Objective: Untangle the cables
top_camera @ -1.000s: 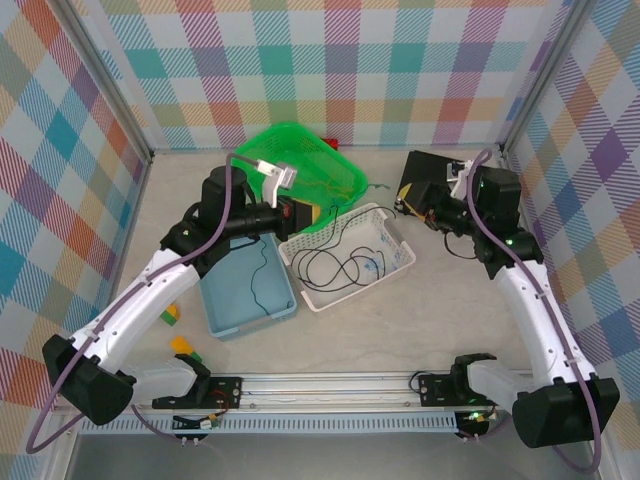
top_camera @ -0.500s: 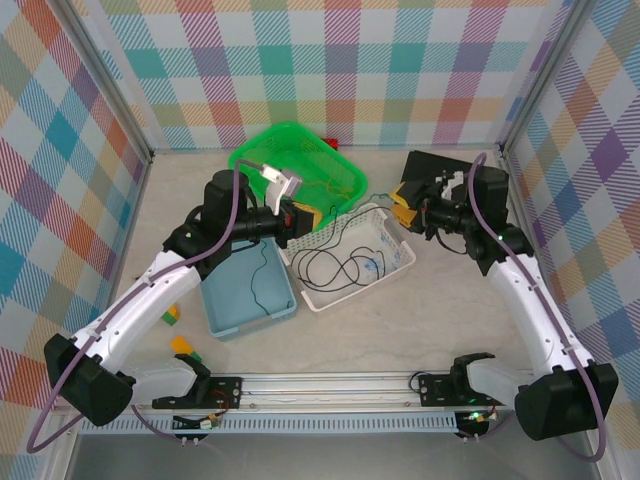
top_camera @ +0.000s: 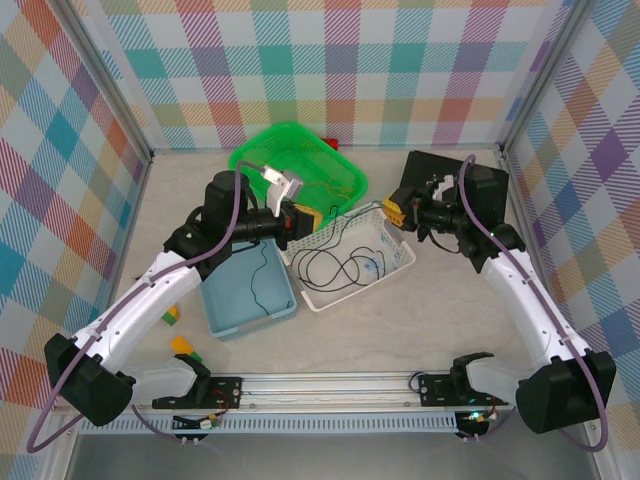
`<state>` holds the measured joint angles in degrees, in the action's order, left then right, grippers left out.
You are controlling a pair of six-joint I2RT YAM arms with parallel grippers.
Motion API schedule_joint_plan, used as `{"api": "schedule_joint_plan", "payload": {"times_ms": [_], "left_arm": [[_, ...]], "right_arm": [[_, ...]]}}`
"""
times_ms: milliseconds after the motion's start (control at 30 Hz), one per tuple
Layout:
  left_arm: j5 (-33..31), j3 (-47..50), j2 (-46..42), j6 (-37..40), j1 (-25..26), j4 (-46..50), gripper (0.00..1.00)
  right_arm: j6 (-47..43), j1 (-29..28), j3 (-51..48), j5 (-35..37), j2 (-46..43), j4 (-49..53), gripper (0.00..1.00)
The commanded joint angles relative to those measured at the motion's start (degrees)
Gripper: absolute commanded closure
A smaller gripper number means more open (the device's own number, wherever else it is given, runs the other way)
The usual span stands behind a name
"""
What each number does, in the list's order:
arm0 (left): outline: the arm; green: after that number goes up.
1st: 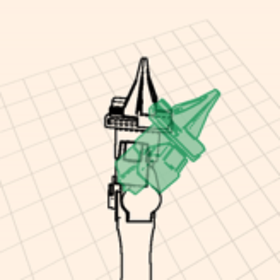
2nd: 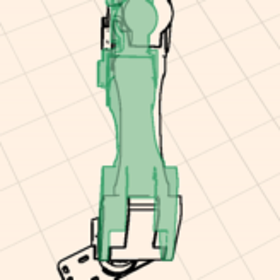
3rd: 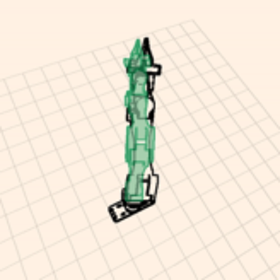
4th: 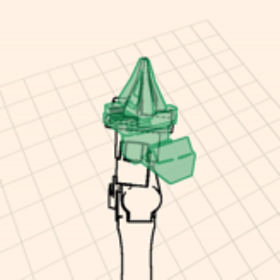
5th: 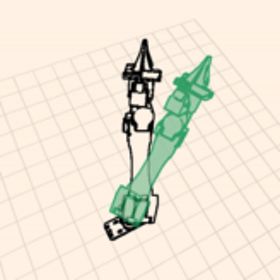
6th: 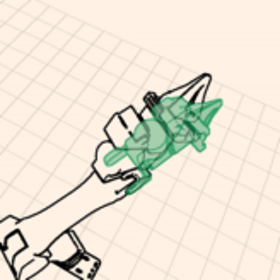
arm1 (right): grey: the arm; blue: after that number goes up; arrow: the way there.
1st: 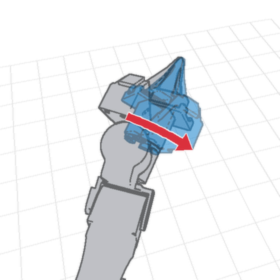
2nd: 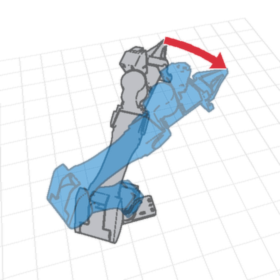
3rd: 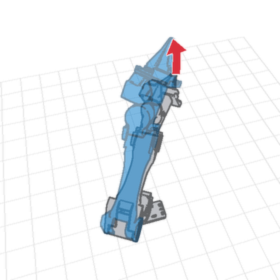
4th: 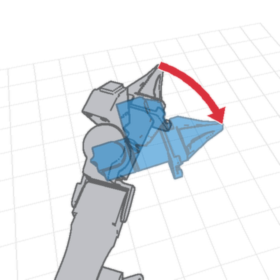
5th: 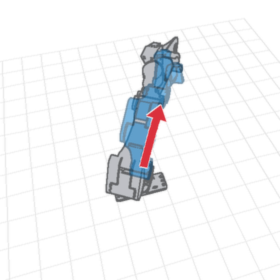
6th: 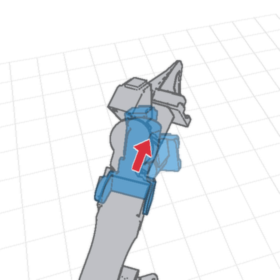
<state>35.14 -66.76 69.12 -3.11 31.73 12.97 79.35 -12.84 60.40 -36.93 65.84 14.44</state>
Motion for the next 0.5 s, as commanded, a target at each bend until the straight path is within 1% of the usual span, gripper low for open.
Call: {"api": "schedule_joint_plan", "payload": {"times_ms": [0, 167, 267, 300, 333, 467], "left_arm": [[1.1, 1.0, -1.0, 1.2, 0.2, -2.0, 1.00], [0.3, 1.2, -1.1, 0.9, 0.3, -2.1, 1.00], [-3.6, 0.6, -0.8, -2.4, 0.3, -2.0, 1.00], [-6.4, 0.1, -0.5, -5.2, 0.2, -2.5, 1.00], [-7.9, -0.3, -0.2, -8.4, -0.1, -3.3, 1.00], [-8.2, -2.8, 1.4, -17.6, -0.3, -10.3, 1.00]], "right_arm": [[0.4, -0.3, 0.6, 0.3, -0.2, -0.7, 0.86], [0.3, -0.3, 0.2, 0.8, -0.3, -0.6, 0.99], [-1.8, -0.3, 0.2, 1.2, -0.5, 0.5, 1.00], [-4.0, -0.3, 0.6, 1.5, -0.4, 1.5, 1.00], [-7.5, -0.3, 1.2, 1.7, -0.1, 3.7, 1.00], [-24.5, -0.3, 3.6, 6.4, 1.2, 14.4, 1.00]]}}
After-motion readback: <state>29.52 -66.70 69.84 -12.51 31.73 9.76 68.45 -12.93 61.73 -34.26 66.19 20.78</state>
